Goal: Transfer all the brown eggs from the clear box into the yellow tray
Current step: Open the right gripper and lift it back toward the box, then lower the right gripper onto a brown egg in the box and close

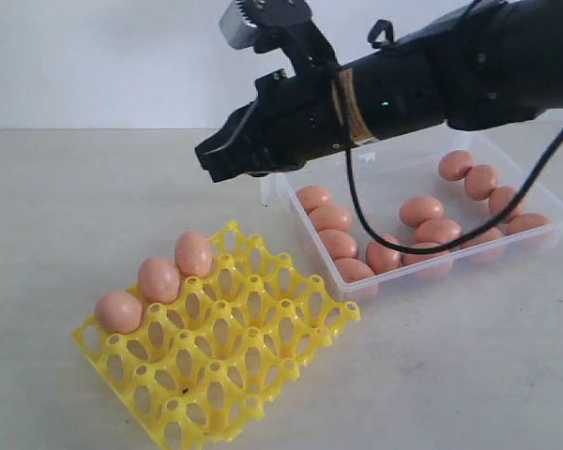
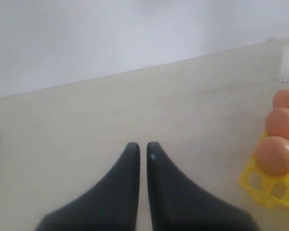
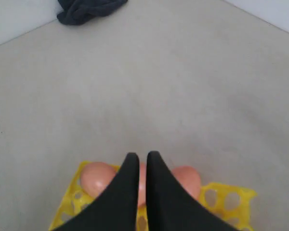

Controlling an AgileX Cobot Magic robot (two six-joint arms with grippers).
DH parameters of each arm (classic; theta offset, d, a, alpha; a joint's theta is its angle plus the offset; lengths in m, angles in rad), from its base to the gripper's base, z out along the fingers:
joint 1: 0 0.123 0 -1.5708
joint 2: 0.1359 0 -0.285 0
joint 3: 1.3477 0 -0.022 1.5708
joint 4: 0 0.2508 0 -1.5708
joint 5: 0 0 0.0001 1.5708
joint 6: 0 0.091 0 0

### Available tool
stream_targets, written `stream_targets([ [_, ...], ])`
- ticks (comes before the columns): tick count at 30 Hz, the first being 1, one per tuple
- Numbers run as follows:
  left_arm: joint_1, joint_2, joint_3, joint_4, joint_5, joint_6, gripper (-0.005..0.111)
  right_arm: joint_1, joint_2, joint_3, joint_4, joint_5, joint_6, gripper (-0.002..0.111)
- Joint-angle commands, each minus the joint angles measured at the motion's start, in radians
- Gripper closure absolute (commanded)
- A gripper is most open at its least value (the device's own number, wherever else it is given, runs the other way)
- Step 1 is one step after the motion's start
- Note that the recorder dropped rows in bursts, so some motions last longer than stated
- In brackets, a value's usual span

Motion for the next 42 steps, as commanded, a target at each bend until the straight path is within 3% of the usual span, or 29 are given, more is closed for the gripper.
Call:
stream_targets([
  [1,-0.008,-0.003,0.003,-0.002,0.000,-0.003,0.103,-0.059,-0.125,0.130,-0.010,0.098,-0.020,0.109],
  [4,-0.008,-0.003,0.003,-0.002,0.000,-0.003,0.103,-0.076,-0.242,0.250,-0.010,0.276,-0.084,0.109],
  [10,-0.008,-0.003,0.003,-0.002,0.000,-0.003,0.103,-0.076,-0.399,0.411,0.009,0.961,-0.213,0.109],
  [13,-0.008,-0.003,0.003,-0.002,0.000,-0.003,0.103,-0.097,-0.382,0.375,0.327,1.191,-0.582,0.109],
  [18,-0.008,-0.003,0.003,-0.002,0.000,-0.003,0.103,-0.246,-0.264,0.173,1.092,1.223,-1.304,0.109],
  [22,-0.008,-0.003,0.003,-0.002,0.000,-0.003,0.103,-0.357,-0.077,-0.102,1.661,1.568,-1.852,0.109],
  [25,-0.008,-0.003,0.003,-0.002,0.000,-0.003,0.103,-0.393,0.075,-0.293,1.860,1.817,-2.059,0.109],
  [29,-0.008,-0.003,0.003,-0.002,0.000,-0.003,0.103,-0.393,0.185,-0.426,1.974,1.817,-2.234,0.109],
  [32,-0.008,-0.003,0.003,-0.002,0.000,-0.003,0.103,-0.393,0.233,-0.448,2.016,1.817,-2.466,0.108],
  [35,-0.008,-0.003,0.003,-0.002,0.000,-0.003,0.103,-0.393,0.254,-0.448,2.008,1.817,-2.569,0.104],
  [42,-0.008,-0.003,0.003,-0.002,0.000,-0.003,0.103,-0.393,0.277,-0.448,1.992,1.741,-2.648,0.064],
])
